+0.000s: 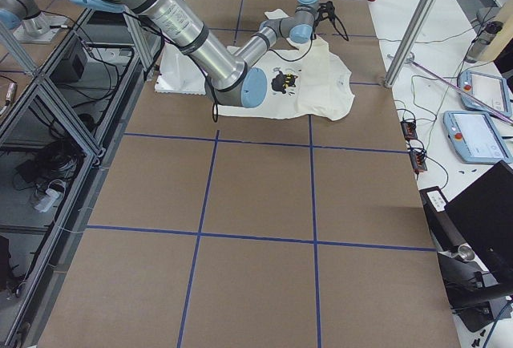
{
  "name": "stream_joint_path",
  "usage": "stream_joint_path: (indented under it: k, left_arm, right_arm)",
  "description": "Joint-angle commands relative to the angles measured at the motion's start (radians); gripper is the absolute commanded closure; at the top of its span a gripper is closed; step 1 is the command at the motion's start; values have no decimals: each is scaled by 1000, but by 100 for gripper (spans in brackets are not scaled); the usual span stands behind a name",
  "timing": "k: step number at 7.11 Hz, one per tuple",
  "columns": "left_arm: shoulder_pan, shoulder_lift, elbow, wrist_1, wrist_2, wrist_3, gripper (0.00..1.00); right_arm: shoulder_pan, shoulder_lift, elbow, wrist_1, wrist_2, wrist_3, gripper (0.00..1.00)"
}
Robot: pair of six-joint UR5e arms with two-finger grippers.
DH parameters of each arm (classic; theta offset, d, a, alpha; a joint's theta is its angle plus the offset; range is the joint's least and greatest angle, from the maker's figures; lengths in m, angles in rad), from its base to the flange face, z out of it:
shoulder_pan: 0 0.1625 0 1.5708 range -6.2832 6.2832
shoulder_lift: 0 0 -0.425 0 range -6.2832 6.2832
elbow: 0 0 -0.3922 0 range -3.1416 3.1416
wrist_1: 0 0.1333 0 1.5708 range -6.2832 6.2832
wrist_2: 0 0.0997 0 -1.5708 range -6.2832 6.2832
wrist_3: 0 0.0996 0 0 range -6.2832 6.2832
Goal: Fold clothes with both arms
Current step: 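Carry the grasped sleeve with the right gripper across the shirt body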
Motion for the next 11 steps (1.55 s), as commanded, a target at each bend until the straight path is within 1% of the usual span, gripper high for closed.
stream_joint_path:
  k: [1,2,3,4,5,6,8,9,10,11]
  left_arm:
    - [0,0,2,-1,0,0,0]
    - [0,0,2,-1,0,0,0]
    - [0,0,4,-1,0,0,0]
    - [0,0,4,-1,0,0,0]
    - [0,-2,5,-1,0,1,0]
    - [0,-2,8,-2,0,1,0]
    - [0,-3,8,-2,0,1,0]
    - [0,-3,8,-16,0,-3,0]
    - [2,-9,-7,-28,11,-105,0]
    - [38,4,-1,-124,30,-209,0]
  right_arm:
    - [-91,11,-60,71,-129,2,100]
    - [-92,13,-62,80,-131,2,100]
    - [-99,14,-82,143,-135,2,100]
    - [-121,22,-103,172,-172,2,100]
    - [-141,49,-123,176,-216,2,8]
    - [-151,86,-133,186,-226,4,0]
    - [-161,80,-145,183,-250,8,0]
    - [-160,77,-143,163,-252,78,0]
    - [-155,77,-104,57,-243,89,0]
    - [-131,71,-8,-161,-211,79,0]
